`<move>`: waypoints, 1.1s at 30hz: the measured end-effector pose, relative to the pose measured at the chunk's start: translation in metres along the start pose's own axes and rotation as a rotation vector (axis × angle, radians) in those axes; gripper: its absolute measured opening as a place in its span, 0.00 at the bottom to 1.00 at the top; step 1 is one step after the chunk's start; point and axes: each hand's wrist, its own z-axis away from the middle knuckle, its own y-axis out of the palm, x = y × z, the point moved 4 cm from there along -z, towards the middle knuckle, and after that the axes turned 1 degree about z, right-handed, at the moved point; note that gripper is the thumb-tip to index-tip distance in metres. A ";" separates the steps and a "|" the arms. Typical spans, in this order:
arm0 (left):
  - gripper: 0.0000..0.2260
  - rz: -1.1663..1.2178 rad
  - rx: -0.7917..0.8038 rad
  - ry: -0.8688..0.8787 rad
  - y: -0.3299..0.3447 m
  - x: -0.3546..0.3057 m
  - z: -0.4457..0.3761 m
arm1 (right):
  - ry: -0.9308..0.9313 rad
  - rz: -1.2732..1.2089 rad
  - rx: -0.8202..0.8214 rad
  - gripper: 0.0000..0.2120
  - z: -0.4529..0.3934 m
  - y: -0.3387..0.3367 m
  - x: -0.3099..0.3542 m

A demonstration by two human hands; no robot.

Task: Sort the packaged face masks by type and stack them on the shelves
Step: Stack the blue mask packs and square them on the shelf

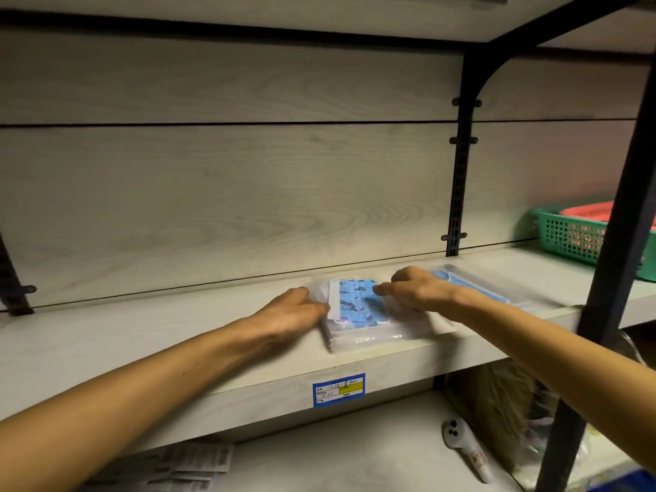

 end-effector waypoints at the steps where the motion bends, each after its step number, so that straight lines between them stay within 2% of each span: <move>1: 0.23 -0.030 0.007 0.024 0.001 0.000 0.001 | -0.005 0.023 -0.003 0.22 -0.003 0.002 0.000; 6: 0.25 -0.288 0.009 0.040 -0.004 0.001 -0.003 | -0.013 0.160 -0.015 0.30 -0.009 0.009 0.003; 11: 0.24 -0.328 -0.101 0.022 -0.010 -0.012 -0.029 | -0.122 0.081 0.009 0.31 -0.026 0.007 0.019; 14: 0.30 -0.359 -0.033 0.031 0.006 -0.016 -0.039 | -0.178 0.193 0.064 0.28 -0.035 0.014 0.027; 18: 0.29 -0.502 0.070 0.101 0.021 -0.004 -0.042 | -0.249 0.311 0.104 0.26 -0.040 0.032 0.025; 21: 0.30 -0.572 0.062 0.107 0.029 0.006 -0.040 | -0.284 0.450 0.091 0.26 -0.042 0.047 0.012; 24: 0.31 -0.585 0.065 0.095 0.030 0.008 -0.041 | -0.291 0.468 0.049 0.27 -0.043 0.050 0.007; 27: 0.32 -0.549 0.080 0.089 0.028 0.006 -0.038 | -0.277 0.501 0.091 0.27 -0.042 0.049 0.009; 30: 0.33 -0.457 0.026 0.094 0.015 0.005 -0.028 | -0.283 0.516 0.106 0.28 -0.040 0.036 0.016; 33: 0.32 -0.530 -0.107 0.153 -0.012 0.009 -0.010 | -0.366 0.633 -0.048 0.26 -0.035 0.020 0.043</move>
